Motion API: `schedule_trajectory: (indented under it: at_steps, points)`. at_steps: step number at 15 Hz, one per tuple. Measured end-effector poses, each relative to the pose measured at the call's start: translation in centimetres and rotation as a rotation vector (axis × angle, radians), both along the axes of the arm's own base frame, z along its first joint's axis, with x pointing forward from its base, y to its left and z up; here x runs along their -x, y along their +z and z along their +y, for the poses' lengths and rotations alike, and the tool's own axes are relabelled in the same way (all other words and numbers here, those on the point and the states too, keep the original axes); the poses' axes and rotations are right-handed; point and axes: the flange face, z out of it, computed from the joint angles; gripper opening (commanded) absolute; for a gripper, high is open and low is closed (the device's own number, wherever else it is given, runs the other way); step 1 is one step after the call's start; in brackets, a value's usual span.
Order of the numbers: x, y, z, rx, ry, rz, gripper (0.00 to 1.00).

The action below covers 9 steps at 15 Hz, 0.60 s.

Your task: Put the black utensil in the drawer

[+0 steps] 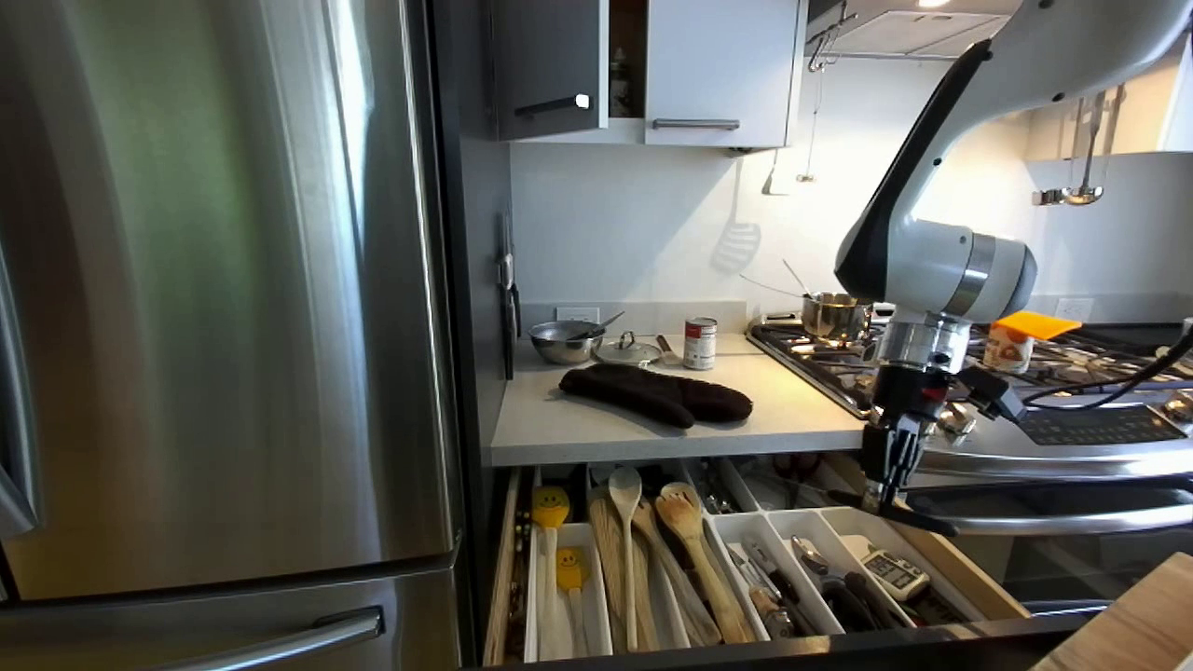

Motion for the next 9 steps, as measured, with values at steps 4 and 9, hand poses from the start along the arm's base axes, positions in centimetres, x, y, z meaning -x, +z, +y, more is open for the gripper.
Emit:
schedule_trajectory:
  at_steps: [4,9]
  points:
    - [0.0,-2.2,1.2,-0.003,-0.049,0.029,0.08]
    - [-1.0,-4.0,2.3,-0.012,-0.181,0.027,0.08]
